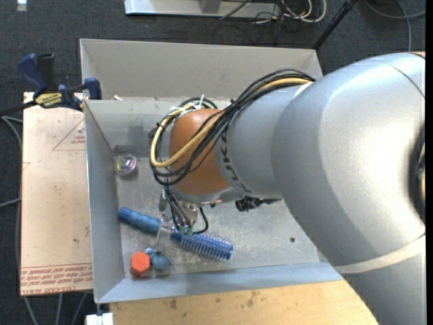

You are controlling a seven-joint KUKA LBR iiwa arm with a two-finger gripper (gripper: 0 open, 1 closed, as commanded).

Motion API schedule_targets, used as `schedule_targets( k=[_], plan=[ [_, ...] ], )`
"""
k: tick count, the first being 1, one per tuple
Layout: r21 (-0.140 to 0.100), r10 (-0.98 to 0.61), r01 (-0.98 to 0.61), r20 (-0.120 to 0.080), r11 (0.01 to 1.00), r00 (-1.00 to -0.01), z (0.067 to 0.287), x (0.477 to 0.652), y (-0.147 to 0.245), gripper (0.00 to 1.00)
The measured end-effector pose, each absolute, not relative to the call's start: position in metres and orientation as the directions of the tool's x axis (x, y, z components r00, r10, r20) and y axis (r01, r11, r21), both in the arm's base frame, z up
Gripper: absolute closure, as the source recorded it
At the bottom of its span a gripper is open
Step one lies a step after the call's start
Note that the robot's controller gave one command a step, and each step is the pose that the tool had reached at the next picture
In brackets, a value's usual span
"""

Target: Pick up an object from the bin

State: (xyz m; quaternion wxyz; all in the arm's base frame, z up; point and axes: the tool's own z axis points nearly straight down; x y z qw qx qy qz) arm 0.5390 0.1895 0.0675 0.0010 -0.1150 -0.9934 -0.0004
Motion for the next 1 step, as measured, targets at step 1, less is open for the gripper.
schedule_targets(
  k=[1],
  plan=[
    [0.001,0.228,0.228,0.002,0.974,-0.974,0.0679,0.5391,0.1895,1.00]
  ],
)
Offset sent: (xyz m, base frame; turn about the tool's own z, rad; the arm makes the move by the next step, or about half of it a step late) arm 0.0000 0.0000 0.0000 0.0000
